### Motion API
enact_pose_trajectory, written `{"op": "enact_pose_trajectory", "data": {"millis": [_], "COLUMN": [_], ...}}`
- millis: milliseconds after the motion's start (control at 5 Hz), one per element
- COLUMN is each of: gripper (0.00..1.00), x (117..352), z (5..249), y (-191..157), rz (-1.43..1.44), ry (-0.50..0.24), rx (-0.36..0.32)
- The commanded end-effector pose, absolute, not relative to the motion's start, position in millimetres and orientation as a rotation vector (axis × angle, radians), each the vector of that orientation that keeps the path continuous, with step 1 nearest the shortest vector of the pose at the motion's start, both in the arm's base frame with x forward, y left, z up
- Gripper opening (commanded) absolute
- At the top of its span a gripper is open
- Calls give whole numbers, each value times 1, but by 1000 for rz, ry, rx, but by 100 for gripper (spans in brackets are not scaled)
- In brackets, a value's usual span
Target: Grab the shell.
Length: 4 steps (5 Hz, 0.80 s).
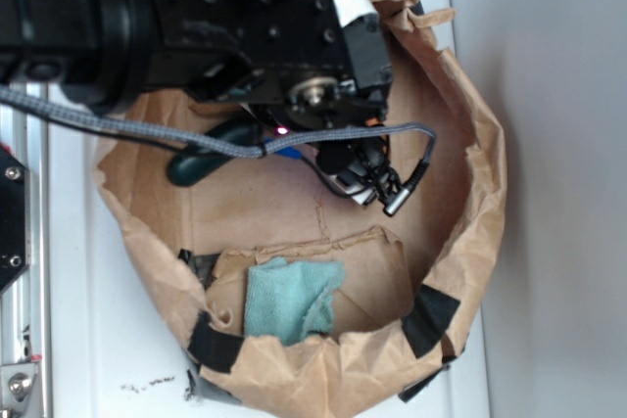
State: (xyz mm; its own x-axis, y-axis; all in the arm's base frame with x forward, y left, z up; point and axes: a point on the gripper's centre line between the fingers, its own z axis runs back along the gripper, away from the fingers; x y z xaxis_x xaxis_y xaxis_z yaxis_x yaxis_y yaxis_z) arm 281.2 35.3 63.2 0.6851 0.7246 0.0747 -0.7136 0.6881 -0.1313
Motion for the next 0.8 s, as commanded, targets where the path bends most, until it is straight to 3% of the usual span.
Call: {"op": "enact_pose_trajectory", "data": {"millis": [0,200,600], "gripper": [100,100,100], "x": [302,311,317], "z": [83,90,78], "y": [35,33,16], "rz": [824,838,835], "ry": [-172,-123,-153], "rx": [-154,-187,-151]}}
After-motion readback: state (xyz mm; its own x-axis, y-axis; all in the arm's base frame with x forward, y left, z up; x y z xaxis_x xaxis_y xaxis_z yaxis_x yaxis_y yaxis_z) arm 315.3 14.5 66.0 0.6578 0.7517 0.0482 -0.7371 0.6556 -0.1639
